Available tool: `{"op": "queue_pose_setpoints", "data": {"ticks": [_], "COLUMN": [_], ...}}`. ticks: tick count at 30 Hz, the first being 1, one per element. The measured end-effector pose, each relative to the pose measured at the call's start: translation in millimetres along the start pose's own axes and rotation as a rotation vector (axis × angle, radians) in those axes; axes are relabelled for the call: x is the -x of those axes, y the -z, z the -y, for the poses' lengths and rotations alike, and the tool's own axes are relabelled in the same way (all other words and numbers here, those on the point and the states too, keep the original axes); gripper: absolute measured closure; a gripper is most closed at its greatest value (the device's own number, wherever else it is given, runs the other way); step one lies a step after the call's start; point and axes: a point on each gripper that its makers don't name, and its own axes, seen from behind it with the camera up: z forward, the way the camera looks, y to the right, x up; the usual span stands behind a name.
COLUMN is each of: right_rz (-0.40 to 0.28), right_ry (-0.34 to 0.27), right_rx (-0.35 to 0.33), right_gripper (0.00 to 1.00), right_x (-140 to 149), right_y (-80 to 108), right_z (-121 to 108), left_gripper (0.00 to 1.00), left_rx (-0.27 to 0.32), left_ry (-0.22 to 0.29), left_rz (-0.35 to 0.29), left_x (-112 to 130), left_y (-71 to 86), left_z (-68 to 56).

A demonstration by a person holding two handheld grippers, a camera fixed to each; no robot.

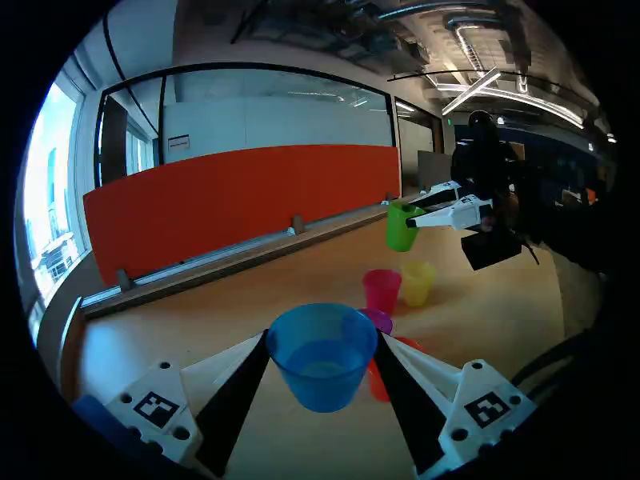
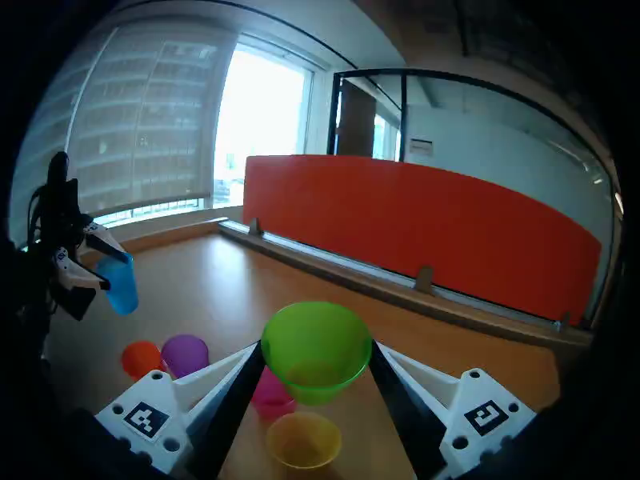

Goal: Pour water

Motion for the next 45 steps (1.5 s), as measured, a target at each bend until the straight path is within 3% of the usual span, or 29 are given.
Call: {"op": "queue_pose_setpoints", "data": {"ticks": [14,27,45], "right_rz": [-0.094,-0.204,-0.241], "right_ry": [0.027,-0.005,0.006], "right_rx": [-0.014,-0.041,-0.092], "right_gripper": [0.06,0.06,0.06], "right_x": [-13,-27,-22], "right_y": [18.7,37.8,46.5], "right_z": [20,42,76], "left_gripper": [0.12,0.12,0.12], "left_rx": [0.003,0.013,0.033], "left_ry": [0.004,0.013,0.019], "left_rz": [-0.005,-0.01,-0.013], "left_x": [0,0,1], "left_y": [2.5,4.1,7.8], "left_z": [-4.1,-7.9,-15.6]}}
